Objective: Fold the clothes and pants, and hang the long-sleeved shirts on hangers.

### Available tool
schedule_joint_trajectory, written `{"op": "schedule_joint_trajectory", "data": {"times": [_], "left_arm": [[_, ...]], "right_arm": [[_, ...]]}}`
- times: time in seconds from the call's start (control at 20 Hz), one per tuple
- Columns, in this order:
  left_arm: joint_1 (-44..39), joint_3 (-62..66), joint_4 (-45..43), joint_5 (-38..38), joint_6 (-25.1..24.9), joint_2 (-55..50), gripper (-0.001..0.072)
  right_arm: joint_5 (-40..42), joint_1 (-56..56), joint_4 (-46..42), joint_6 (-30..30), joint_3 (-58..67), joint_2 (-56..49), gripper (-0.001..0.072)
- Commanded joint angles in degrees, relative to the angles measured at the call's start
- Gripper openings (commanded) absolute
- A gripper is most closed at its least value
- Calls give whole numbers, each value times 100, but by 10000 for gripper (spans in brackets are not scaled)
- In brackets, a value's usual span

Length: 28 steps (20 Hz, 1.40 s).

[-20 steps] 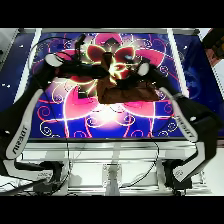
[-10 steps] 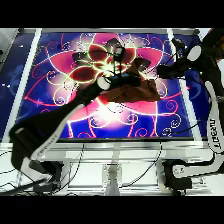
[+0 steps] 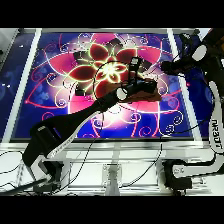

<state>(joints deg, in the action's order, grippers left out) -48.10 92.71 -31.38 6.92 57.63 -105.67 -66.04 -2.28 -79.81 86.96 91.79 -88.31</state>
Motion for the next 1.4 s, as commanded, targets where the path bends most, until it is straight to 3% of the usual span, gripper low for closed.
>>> {"op": "schedule_joint_trajectory", "data": {"times": [0.0, 0.15, 0.25, 0.3, 0.35, 0.4, 0.45, 0.7, 0.95, 1.1, 1.25, 1.35], "left_arm": [[304, 26, -7, 439, 0, 234, 703], [798, 26, -4, 1283, 2, 428, 702], [1158, 26, -4, 2142, 2, 511, 702], [1342, 26, -4, 2559, 2, 529, 702], [1499, 26, -2, 2889, 4, 531, 702], [1644, 26, -2, 3176, 4, 529, 702], [1781, 26, -2, 3423, 4, 529, 702], [2081, 26, -2, 3644, 4, 529, 701], [2079, 26, -2, 3641, 2, 529, 701], [2081, 26, -4, 3641, 2, 529, 701], [2081, 26, -4, 3644, 2, 529, 701], [2081, 26, -4, 3644, 2, 529, 701]], "right_arm": [[101, -87, 31, -177, 0, -127, 12], [-522, -516, 782, -710, 0, -549, 12], [-1460, -1003, 1864, -1443, 0, -929, 12], [-1821, -1246, 2284, -1528, 0, -1104, 14], [-1917, -1449, 2522, -1523, 0, -1224, 120], [-1818, -1585, 2627, -1499, 0, -1281, 449], [-1637, -1668, 2643, -1436, 0, -1300, 659], [-656, -1515, 2570, -1193, 7, -1458, 694], [-651, -1049, 2420, -1071, 61, -1910, 694], [-396, -758, 1766, -881, 61, -1967, 693], [-334, -695, 977, -282, 59, -1982, 692], [-343, -708, 931, -251, 59, -1985, 674]]}}
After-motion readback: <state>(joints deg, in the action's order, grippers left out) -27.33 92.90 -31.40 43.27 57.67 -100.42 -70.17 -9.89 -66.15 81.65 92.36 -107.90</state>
